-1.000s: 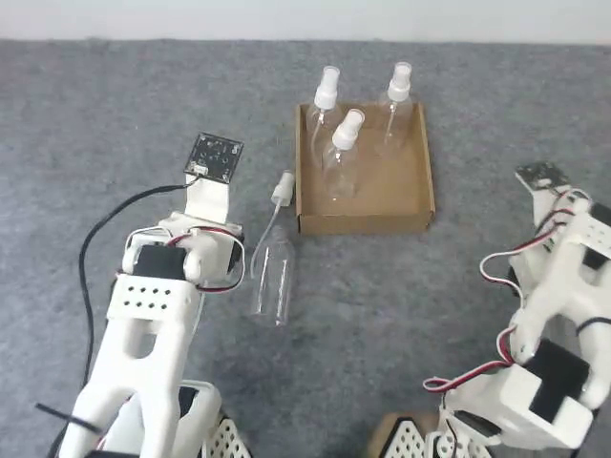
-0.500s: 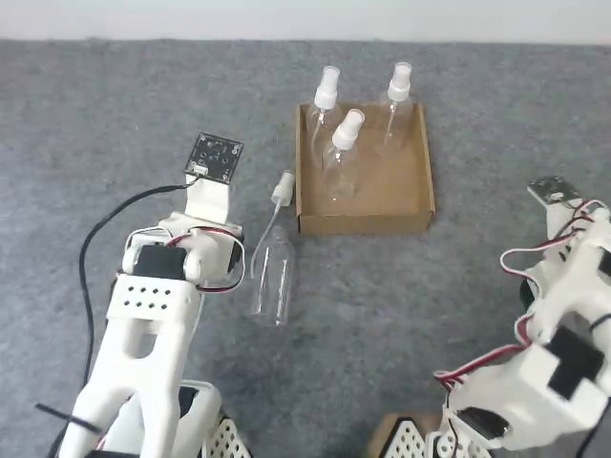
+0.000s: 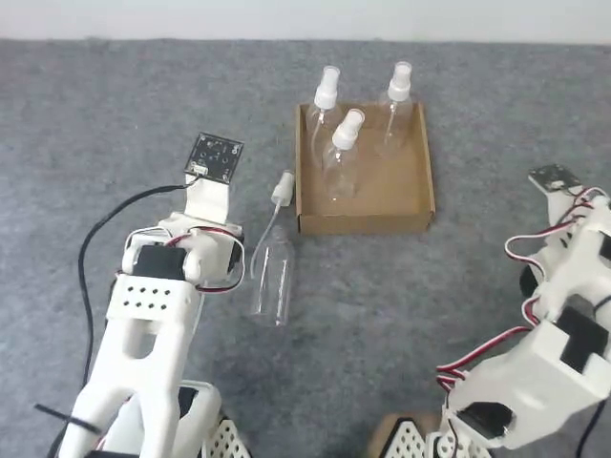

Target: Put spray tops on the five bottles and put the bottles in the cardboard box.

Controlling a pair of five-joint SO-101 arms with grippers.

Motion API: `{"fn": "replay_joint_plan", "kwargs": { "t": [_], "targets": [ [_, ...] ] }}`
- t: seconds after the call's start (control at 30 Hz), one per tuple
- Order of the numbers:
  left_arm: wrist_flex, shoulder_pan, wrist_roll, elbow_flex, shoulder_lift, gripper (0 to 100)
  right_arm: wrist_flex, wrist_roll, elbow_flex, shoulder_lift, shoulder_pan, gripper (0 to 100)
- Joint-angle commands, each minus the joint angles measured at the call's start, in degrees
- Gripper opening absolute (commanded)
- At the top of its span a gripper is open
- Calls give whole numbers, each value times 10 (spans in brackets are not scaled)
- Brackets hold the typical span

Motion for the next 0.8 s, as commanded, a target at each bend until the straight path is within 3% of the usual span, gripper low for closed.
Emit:
{"fn": "replay_joint_plan", "kwargs": {
  "t": [0.0,0.17,0.27,0.5,0.67,0.77],
  "targets": [
    [-13,0,5,-2,-19,11,14,2,-47,-22,-22,6],
    [-15,1,5,-4,-23,11,97,-80,-98,-96,-71,6],
    [-15,0,6,-9,-24,11,116,-145,-103,-188,-140,6],
    [-11,-45,54,-94,-68,11,50,-285,47,-424,-415,6],
    [-11,-72,65,-153,-180,11,-40,-326,149,-513,-597,6],
    [-11,-71,130,-177,-253,11,-114,-343,209,-536,-694,6]
  ]
}}
